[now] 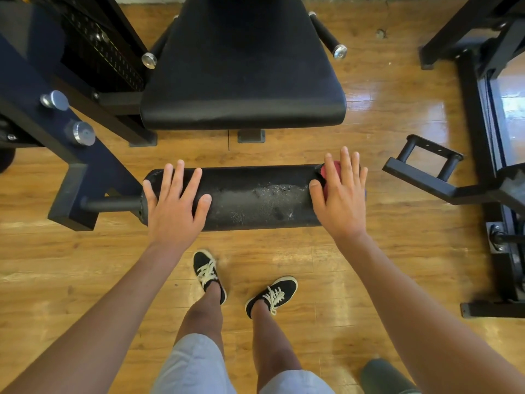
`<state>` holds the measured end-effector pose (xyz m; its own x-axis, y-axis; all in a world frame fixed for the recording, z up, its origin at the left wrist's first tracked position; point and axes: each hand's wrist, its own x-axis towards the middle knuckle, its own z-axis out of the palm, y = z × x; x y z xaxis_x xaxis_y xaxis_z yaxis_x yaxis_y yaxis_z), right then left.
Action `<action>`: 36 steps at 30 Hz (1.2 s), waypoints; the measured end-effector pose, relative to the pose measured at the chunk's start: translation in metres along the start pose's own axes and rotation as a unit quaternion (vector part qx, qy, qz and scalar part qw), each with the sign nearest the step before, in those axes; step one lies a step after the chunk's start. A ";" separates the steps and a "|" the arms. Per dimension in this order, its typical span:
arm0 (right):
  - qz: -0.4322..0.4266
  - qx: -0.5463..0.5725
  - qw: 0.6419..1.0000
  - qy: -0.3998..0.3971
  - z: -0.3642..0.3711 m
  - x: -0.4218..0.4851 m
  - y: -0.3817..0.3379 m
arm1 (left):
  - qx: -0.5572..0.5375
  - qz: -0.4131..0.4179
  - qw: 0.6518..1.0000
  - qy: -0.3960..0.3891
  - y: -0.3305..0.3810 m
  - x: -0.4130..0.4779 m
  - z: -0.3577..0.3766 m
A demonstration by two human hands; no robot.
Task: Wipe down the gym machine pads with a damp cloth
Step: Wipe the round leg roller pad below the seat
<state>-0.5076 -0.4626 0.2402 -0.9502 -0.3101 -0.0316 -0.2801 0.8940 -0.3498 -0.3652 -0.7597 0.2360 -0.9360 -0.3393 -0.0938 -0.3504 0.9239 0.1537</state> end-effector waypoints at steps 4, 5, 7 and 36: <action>-0.016 -0.020 1.000 0.002 0.004 -0.006 -0.002 | -0.004 0.006 1.000 -0.001 -0.001 -0.002 0.002; -0.026 -0.037 0.999 0.000 0.003 -0.006 0.002 | -0.007 0.013 1.000 -0.002 -0.002 -0.002 0.001; -0.033 -0.071 0.997 -0.003 0.000 -0.005 0.010 | -0.012 0.027 1.000 -0.005 -0.008 -0.002 0.001; 0.044 -0.012 0.998 -0.036 0.010 -0.005 -0.043 | -0.037 0.017 0.999 -0.020 -0.035 -0.007 -0.001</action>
<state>-0.4897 -0.5031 0.2460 -0.9592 -0.2515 -0.1292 -0.1997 0.9260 -0.3203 -0.3462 -0.7898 0.2319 -0.9457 -0.2994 -0.1263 -0.3214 0.9189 0.2288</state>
